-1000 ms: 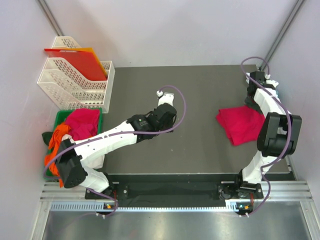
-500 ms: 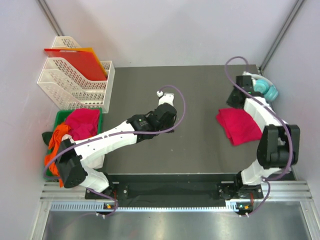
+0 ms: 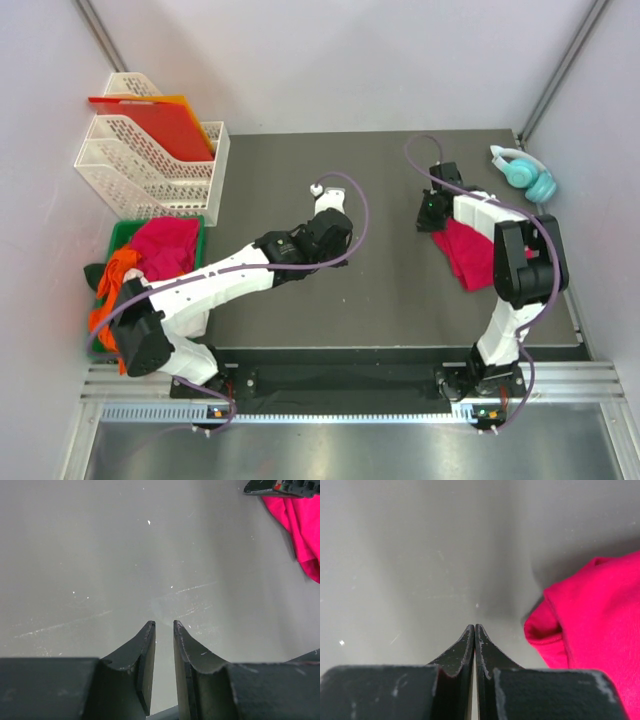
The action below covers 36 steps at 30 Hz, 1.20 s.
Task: Fold and stack the t-shirts
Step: Neatly place the folded tshirt to the corner
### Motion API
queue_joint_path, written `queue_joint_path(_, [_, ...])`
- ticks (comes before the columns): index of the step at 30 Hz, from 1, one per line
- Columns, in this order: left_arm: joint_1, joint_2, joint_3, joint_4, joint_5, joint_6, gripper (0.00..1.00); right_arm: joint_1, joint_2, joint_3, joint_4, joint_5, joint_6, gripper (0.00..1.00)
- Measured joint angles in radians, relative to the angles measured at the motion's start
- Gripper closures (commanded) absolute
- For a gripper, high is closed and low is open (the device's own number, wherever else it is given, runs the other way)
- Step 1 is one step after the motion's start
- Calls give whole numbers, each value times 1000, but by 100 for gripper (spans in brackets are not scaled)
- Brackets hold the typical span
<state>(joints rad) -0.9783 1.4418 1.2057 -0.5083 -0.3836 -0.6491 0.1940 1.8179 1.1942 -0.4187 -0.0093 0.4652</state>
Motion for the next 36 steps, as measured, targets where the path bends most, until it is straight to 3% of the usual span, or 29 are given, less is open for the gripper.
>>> queue_joint_path(19, [0, 51, 16, -15, -3, -38, 74, -68, 20, 8, -69, 178, 62, 100])
queue_joint_path(36, [0, 57, 31, -42, -27, -59, 74, -105, 91, 94, -126, 218, 97, 100])
